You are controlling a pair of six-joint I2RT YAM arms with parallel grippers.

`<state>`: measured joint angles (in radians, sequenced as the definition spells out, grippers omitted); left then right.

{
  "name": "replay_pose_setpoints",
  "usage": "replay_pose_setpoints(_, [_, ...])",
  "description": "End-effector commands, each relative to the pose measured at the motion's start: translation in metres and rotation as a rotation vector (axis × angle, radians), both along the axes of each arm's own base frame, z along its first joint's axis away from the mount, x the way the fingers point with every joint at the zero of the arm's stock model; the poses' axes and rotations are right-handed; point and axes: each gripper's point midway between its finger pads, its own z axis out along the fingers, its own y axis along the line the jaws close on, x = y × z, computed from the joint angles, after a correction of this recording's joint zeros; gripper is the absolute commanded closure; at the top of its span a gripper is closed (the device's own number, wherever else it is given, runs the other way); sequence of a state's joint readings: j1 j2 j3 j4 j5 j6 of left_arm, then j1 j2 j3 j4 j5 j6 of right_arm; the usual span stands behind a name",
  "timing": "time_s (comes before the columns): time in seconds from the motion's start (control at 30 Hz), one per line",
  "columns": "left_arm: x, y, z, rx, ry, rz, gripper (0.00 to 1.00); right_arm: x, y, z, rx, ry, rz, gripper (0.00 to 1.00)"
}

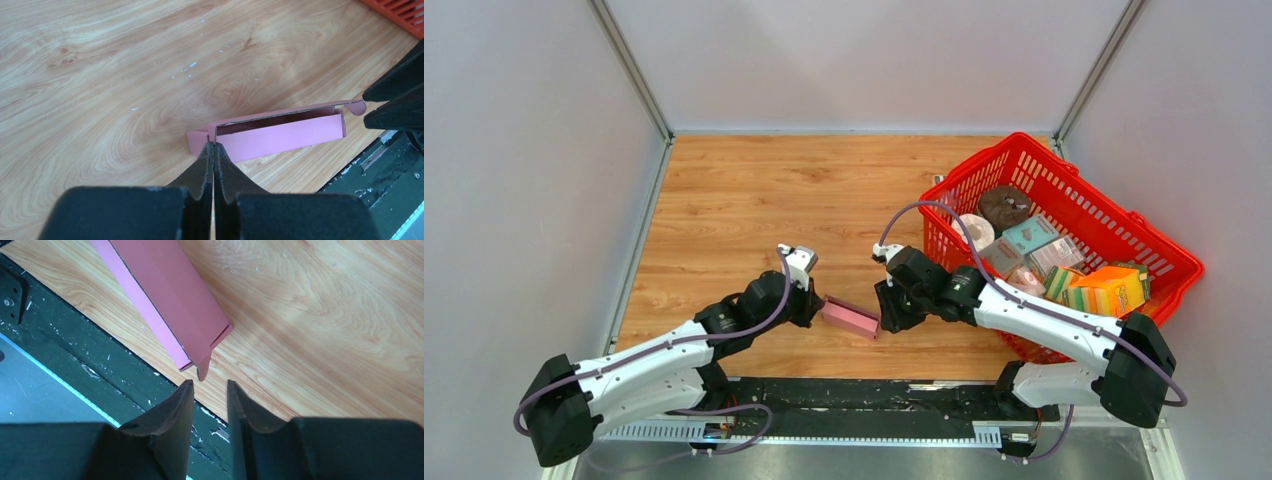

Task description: Fold the paper box

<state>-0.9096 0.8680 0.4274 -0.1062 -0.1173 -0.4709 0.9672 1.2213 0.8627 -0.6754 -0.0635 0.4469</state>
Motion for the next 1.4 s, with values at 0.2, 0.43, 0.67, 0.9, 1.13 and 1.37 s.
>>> replay_pose_setpoints(0.2, [0.002,-0.002,0.001,-0.009,-0.002,0.014,1.0,0.006,0.021,0.013,0.078,-0.005,0.014,0.77])
replay_pose_setpoints(0.43, [0.003,-0.003,-0.003,-0.004,0.005,0.019,1.0,0.012,0.018,0.016,0.082,-0.074,0.038,0.3])
replay_pose_setpoints(0.67, [0.003,-0.005,-0.004,-0.001,0.006,0.017,1.0,0.026,0.027,0.036,0.125,-0.258,0.187,0.1])
replay_pose_setpoints(0.9, [0.002,-0.005,-0.004,-0.004,0.016,0.015,1.0,0.035,0.052,0.024,0.063,-0.312,0.258,0.1])
replay_pose_setpoints(1.13, [0.002,-0.006,-0.003,-0.008,0.018,0.014,1.0,0.036,0.063,0.008,-0.008,-0.344,0.3,0.1])
replay_pose_setpoints(1.37, [0.002,-0.006,-0.005,0.001,0.025,0.013,1.0,0.045,0.068,-0.006,-0.057,-0.346,0.268,0.15])
